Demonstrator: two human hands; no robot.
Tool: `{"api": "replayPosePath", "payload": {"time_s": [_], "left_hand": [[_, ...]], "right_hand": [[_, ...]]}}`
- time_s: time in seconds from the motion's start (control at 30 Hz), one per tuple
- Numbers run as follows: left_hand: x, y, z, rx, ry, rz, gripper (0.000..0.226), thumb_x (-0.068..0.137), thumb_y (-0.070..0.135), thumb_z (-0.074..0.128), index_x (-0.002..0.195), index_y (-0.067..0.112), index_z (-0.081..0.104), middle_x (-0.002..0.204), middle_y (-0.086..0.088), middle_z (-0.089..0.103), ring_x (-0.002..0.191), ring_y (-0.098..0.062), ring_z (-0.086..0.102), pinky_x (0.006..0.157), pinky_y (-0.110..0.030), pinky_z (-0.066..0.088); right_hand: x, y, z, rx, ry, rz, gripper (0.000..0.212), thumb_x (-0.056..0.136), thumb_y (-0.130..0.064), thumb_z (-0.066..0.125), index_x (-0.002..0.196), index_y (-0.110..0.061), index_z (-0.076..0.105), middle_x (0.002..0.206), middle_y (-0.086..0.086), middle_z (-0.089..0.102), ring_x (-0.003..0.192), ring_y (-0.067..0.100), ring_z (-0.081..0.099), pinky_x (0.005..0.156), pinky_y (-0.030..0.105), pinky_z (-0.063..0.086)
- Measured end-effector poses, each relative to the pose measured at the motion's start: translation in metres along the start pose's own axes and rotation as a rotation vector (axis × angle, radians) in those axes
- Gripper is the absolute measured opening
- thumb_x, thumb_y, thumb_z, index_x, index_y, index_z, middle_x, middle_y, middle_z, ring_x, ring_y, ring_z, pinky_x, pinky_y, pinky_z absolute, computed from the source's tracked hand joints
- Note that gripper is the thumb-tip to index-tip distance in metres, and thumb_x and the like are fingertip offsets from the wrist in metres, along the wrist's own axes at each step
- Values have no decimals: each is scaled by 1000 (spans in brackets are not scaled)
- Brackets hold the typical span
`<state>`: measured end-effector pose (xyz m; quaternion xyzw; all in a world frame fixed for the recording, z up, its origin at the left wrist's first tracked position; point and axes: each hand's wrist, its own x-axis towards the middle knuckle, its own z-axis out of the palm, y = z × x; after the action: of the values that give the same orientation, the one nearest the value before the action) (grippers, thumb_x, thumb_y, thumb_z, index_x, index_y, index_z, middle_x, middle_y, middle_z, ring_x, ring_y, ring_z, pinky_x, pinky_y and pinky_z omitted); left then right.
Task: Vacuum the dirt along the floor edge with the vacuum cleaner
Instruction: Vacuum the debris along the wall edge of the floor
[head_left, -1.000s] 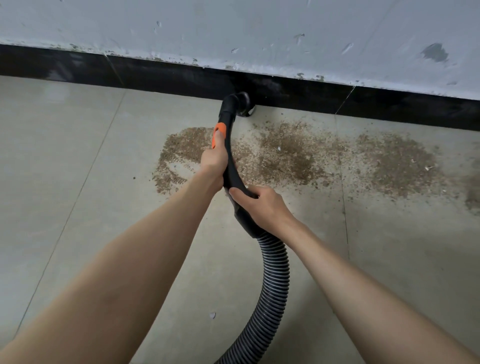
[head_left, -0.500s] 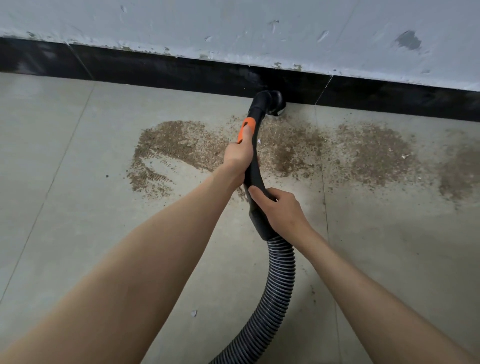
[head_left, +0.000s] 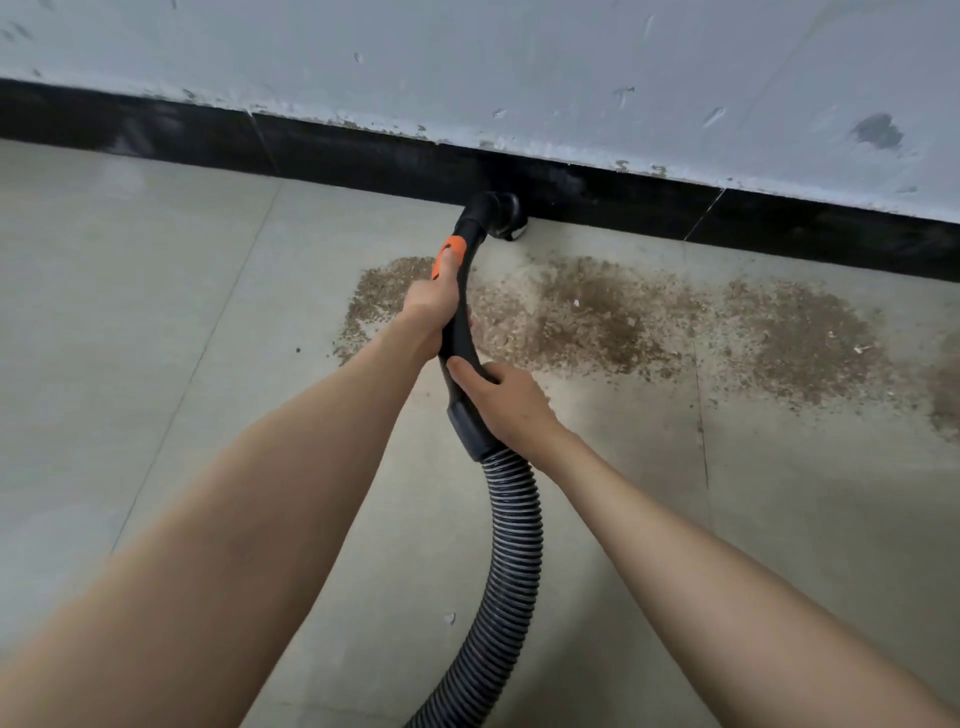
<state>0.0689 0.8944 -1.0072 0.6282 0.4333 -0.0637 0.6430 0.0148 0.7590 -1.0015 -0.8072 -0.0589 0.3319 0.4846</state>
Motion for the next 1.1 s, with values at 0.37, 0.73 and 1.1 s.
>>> {"api": "replayPosePath", "payload": {"time_s": [0.37,0.73,1.1], "left_hand": [[-23,-45,-153,-182,146,-68,68,81,71,51,92,4,51,64,-9,52,53,-23,51,63,-34,48],[-50,-60,-160,-230,128,-67,60,85,64,53,90,4,51,63,-9,51,49,-21,50,52,-30,46],[-55,-78,-155,-174,152,-66,61,87,67,46,86,6,53,61,-9,54,53,-24,52,63,-34,47]], "right_hand": [[-25,-44,120,-119,-303,-4,38,91,-53,49,72,-20,50,73,-2,59,62,14,56,52,27,40],[-51,-39,125,180,-514,173,41,93,-46,57,92,-5,55,88,18,67,70,31,68,67,38,57],[-61,-37,127,46,-439,157,46,93,-57,51,79,-13,51,91,15,62,96,42,67,89,54,54]]}}
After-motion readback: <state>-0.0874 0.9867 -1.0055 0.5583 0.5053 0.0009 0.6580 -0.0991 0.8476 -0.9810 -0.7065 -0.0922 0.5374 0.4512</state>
